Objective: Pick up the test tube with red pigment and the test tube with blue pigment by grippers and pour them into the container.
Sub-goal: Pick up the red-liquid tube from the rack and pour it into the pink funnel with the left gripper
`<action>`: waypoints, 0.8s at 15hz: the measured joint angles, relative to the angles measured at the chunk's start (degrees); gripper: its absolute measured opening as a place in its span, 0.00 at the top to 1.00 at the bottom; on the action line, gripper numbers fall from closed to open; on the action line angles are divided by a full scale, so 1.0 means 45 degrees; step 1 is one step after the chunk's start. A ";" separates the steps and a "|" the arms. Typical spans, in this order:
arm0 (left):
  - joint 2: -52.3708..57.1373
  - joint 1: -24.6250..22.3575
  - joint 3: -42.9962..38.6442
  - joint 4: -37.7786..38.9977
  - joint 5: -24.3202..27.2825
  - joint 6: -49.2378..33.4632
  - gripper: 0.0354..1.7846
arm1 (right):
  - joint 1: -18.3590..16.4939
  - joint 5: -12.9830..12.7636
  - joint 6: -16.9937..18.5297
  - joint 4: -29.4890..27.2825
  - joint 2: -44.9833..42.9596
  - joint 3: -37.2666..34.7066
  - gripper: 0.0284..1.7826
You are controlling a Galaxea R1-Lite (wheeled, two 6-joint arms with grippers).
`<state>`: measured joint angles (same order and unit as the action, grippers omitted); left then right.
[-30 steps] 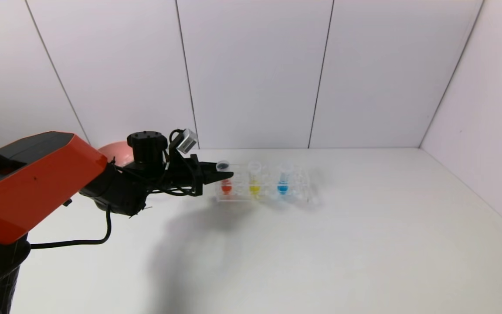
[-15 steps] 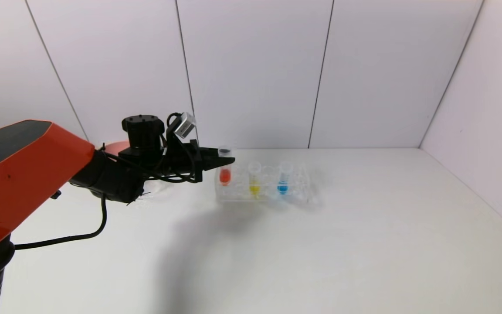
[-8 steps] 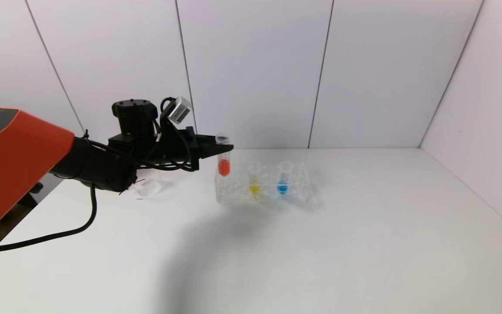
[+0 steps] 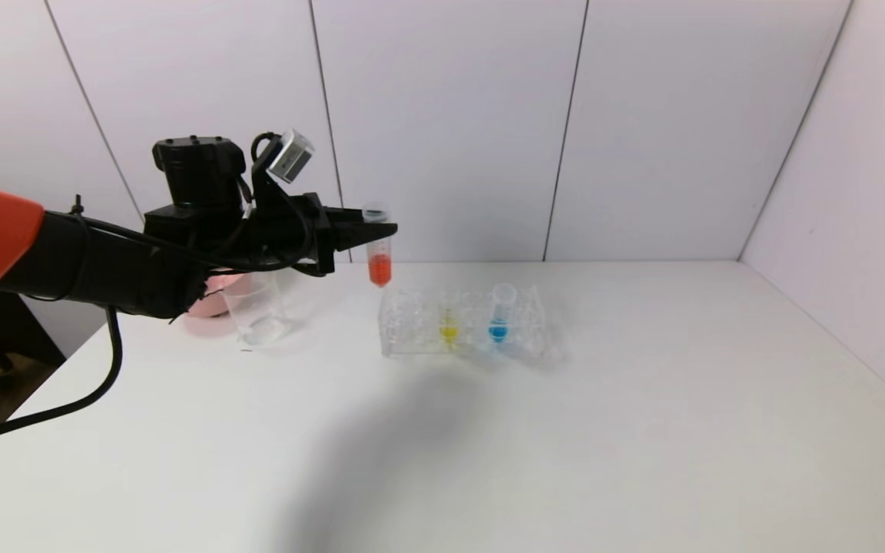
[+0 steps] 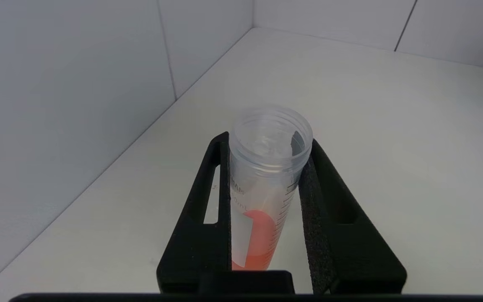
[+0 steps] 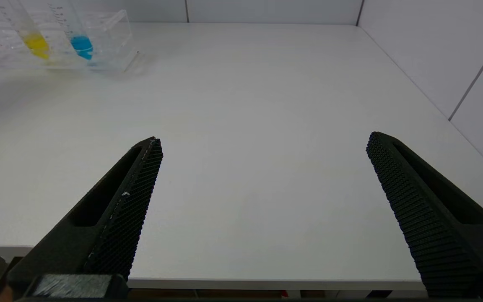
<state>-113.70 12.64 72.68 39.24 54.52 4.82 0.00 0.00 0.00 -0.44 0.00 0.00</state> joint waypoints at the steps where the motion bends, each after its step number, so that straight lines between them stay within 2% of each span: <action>1: 0.0263 -0.0016 -0.0103 -0.0206 -0.0582 0.0005 0.74 | 0.0000 0.0000 0.0000 0.0000 0.0000 0.0000 0.00; 5: 0.1625 -0.0065 -0.0772 -0.1075 -0.3221 -0.0016 0.74 | 0.0000 0.0000 0.0000 0.0000 0.0000 0.0000 0.00; 10: 0.3335 -0.0114 -0.2016 -0.1143 -0.5218 -0.0864 0.74 | 0.0000 0.0000 0.0000 0.0000 0.0000 0.0000 0.00; 12: 0.3817 -0.0114 -0.2316 -0.1127 -0.6445 -0.1135 0.74 | 0.0000 0.0000 0.0000 0.0000 0.0000 0.0000 0.00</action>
<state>-96.53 12.13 62.26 34.17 25.51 -0.29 0.00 0.00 0.00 -0.44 0.00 0.00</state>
